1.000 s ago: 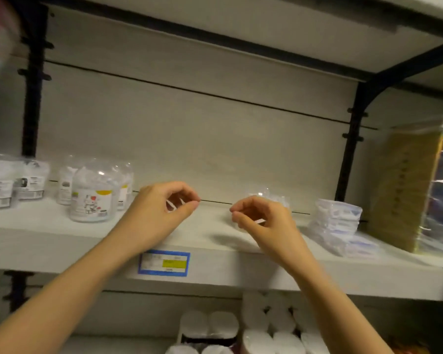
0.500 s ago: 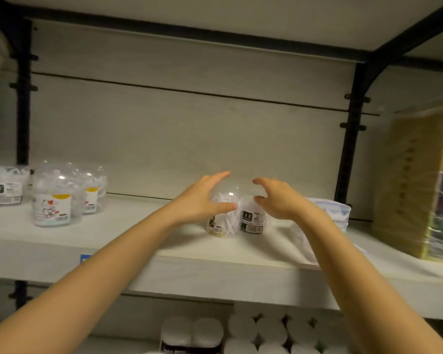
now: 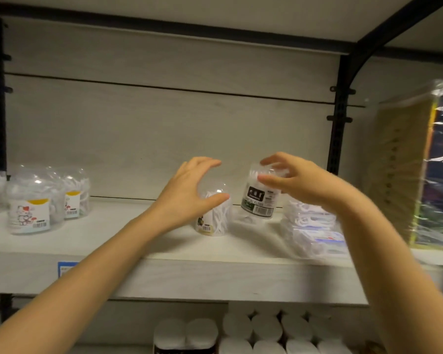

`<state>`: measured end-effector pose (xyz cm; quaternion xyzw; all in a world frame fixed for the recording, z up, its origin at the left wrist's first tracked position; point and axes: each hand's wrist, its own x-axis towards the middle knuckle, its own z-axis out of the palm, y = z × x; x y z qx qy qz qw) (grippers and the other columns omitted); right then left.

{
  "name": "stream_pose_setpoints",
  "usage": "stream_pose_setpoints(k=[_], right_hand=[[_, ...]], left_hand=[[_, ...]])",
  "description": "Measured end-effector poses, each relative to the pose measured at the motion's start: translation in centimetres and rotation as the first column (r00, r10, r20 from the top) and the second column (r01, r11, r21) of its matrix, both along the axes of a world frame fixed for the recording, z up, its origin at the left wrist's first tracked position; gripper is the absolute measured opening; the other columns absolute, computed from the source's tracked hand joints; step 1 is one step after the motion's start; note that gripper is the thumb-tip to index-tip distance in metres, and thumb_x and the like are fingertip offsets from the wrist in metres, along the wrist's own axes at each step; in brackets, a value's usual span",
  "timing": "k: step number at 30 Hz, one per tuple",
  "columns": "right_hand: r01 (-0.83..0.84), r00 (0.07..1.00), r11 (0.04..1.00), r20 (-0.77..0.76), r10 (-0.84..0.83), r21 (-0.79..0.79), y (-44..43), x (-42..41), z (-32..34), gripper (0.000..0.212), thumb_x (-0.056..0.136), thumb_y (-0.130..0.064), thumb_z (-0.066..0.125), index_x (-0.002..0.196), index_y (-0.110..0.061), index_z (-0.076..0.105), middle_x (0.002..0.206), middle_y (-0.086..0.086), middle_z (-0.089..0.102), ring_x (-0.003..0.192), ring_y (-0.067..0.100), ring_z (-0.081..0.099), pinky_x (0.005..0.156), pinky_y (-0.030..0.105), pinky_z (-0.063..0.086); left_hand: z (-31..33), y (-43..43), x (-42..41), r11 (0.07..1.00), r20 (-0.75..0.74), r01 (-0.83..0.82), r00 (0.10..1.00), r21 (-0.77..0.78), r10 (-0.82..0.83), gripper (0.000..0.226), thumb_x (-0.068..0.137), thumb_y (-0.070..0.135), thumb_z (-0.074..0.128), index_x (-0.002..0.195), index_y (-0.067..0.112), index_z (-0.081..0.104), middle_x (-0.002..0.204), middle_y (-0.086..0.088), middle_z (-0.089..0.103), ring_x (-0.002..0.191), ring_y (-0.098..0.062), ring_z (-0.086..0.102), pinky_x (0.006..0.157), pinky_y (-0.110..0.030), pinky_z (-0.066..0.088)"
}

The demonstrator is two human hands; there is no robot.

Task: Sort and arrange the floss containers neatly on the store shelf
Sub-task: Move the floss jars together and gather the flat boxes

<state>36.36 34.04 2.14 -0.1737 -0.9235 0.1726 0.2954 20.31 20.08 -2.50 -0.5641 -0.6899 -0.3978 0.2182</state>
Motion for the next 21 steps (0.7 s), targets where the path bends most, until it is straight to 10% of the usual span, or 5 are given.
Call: stream_pose_setpoints(k=[8, 21], right_hand=[[-0.462, 0.869, 0.77, -0.053, 0.492, -0.439, -2.3, 3.9, -1.6, 0.052, 0.076, -0.03, 0.059, 0.126, -0.018, 0.051, 0.116, -0.002, 0.067, 0.106, 0.014, 0.064, 0.087, 0.028, 0.053], [-0.513, 0.85, 0.762, -0.356, 0.388, -0.395, -7.3, 0.2, -5.7, 0.053, 0.066, -0.041, 0.064, 0.115, -0.024, 0.053, 0.11, -0.002, 0.066, 0.095, 0.009, 0.066, 0.078, 0.026, 0.056]], left_hand=[[-1.3, -4.3, 4.8, 0.885, 0.144, 0.449, 0.89, -0.121, -0.432, 0.097, 0.055, 0.03, 0.087, 0.131, 0.053, 0.031, 0.131, 0.034, 0.042, 0.125, 0.011, 0.038, 0.1, -0.007, 0.032], [-2.6, -8.9, 3.1, 0.922, 0.142, 0.386, 0.911, 0.032, -0.386, 0.086, 0.06, 0.03, 0.084, 0.134, 0.038, 0.04, 0.133, 0.019, 0.047, 0.127, -0.002, 0.043, 0.1, -0.016, 0.04]])
